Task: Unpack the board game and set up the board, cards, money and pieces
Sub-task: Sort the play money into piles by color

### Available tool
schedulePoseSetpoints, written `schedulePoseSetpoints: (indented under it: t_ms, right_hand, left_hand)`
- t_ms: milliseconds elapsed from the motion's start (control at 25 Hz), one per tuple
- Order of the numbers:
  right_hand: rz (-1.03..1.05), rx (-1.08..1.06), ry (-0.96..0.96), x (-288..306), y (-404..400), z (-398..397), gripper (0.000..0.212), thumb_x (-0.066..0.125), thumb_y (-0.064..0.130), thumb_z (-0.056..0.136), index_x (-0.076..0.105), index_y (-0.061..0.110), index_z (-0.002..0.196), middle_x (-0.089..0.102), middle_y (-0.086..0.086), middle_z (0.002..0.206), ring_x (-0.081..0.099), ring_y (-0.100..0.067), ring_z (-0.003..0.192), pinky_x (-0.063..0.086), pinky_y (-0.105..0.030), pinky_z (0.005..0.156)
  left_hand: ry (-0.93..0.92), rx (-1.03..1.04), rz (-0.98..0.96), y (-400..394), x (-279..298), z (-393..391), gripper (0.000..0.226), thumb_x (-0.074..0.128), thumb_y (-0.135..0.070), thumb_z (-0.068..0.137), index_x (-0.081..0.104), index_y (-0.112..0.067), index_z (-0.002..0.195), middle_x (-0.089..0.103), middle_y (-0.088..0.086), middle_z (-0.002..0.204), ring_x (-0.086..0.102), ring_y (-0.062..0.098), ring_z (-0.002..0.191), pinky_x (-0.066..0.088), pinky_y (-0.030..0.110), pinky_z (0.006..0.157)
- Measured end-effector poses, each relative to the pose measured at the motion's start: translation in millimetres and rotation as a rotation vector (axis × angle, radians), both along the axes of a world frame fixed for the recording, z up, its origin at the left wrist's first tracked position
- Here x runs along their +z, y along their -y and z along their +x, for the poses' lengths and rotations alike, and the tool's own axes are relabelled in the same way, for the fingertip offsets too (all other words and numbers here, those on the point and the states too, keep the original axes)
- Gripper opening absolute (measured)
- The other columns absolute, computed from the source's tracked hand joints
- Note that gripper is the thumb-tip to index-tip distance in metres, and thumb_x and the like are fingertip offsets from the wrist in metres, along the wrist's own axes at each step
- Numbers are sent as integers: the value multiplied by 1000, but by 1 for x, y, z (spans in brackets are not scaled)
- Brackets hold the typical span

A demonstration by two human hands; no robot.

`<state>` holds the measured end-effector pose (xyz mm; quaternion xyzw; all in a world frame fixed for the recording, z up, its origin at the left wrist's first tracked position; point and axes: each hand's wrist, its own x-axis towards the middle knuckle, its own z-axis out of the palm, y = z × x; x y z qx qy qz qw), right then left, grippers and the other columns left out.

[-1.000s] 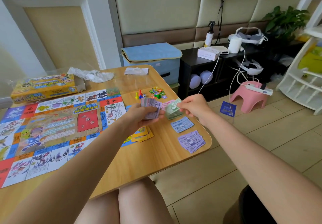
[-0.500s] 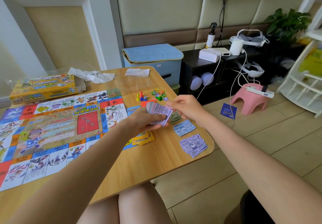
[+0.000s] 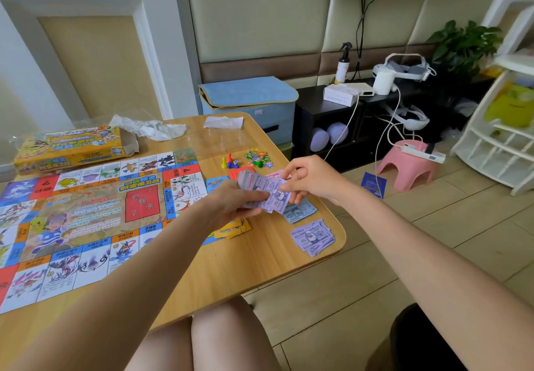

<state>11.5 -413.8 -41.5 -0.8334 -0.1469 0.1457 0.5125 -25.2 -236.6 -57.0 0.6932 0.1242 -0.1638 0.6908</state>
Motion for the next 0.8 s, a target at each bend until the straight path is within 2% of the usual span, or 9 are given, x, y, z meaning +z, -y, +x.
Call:
schedulePoseSetpoints:
  t_ms: [200, 320, 440, 520, 600, 720, 800]
  right_hand:
    - [-17, 52, -62, 4, 9, -13, 30, 67, -1, 82, 57, -2, 110, 62, -12, 68, 62, -8, 45, 49, -16, 47]
    - [-14, 49, -76, 3, 14, -17, 17, 66, 0, 83, 58, -3, 97, 62, -13, 69, 63, -9, 46, 49, -16, 45]
    - [-26, 26, -61, 5, 20, -19, 11, 68, 4, 82, 58, 3, 81, 64, -10, 68, 62, -10, 47, 48, -17, 43]
    - [-5, 35, -63, 7, 21, -20, 11, 69, 6, 81, 59, 2, 80, 64, -8, 68, 62, -10, 47, 48, -17, 44]
    - [31, 38, -72, 9, 19, -21, 15, 69, 4, 81, 61, -4, 91, 65, -9, 67, 62, -10, 47, 50, -17, 46]
    - [52, 58, -84, 9, 18, -21, 25, 67, -2, 81, 59, 0, 105, 68, 1, 62, 62, -8, 48, 51, -16, 49]
    - [36, 95, -70, 10, 18, -22, 31, 66, -4, 81, 57, 7, 109, 67, -3, 64, 62, -9, 49, 51, -17, 49]
  left_hand:
    - [5, -58, 19, 8, 3, -7, 10, 69, -7, 80, 65, -11, 88, 69, 3, 81, 65, 9, 68, 52, 14, 50]
    - [-18, -85, -113, 14, 6, -14, 14, 65, -12, 85, 63, -8, 98, 70, 5, 86, 68, 9, 72, 54, 16, 53]
    - [-55, -47, -261, 16, 10, -16, 14, 58, -5, 89, 59, -4, 103, 72, 10, 86, 70, 16, 77, 58, 23, 56]
    - [-13, -60, -186, 16, 12, -16, 9, 59, -4, 88, 60, -8, 96, 73, 5, 75, 70, 11, 68, 56, 20, 52]
    - [26, -57, -92, 16, 12, -16, 9, 62, -4, 86, 61, -11, 91, 72, 0, 68, 68, 6, 59, 54, 17, 49]
    - [49, -31, -17, 15, 10, -14, 14, 68, -3, 81, 63, -12, 91, 70, 1, 75, 66, 7, 62, 51, 15, 47]
    - [58, -32, -16, 14, 7, -13, 17, 70, -2, 78, 64, -12, 91, 69, 4, 81, 66, 9, 66, 50, 14, 47]
